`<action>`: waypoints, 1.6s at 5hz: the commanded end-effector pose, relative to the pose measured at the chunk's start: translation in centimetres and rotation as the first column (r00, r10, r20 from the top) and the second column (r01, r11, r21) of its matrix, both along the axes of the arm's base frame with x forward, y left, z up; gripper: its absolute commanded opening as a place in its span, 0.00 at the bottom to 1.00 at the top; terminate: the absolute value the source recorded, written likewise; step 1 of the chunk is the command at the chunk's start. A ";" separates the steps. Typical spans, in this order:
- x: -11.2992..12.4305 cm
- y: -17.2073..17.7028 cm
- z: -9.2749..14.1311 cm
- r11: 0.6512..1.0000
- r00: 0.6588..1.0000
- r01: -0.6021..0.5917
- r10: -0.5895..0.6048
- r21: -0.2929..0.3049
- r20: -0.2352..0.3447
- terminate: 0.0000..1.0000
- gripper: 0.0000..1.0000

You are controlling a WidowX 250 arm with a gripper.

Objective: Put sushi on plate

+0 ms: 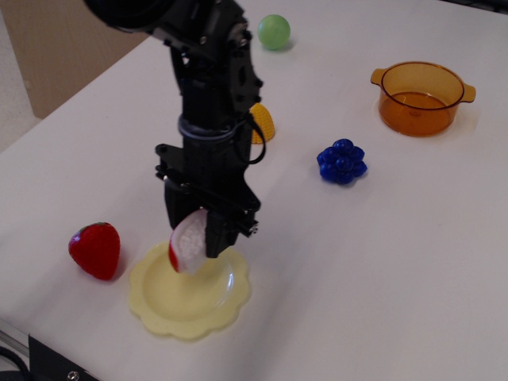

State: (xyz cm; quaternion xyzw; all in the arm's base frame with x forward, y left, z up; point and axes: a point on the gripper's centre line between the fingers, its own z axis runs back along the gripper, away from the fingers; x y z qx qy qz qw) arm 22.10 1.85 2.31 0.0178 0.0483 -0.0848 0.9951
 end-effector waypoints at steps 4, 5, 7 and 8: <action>-1.4 0.1 1.6 1.000 0.994 0.025 -0.025 -0.006 0.102 0.00 1.00; -0.7 0.0 3.2 1.000 0.991 0.005 -0.005 0.002 0.134 0.00 1.00; 0.5 -0.4 7.2 0.999 0.980 -0.033 0.033 -0.003 0.194 0.00 1.00; 0.5 -0.4 7.2 0.999 0.980 -0.033 0.033 -0.003 0.194 0.00 1.00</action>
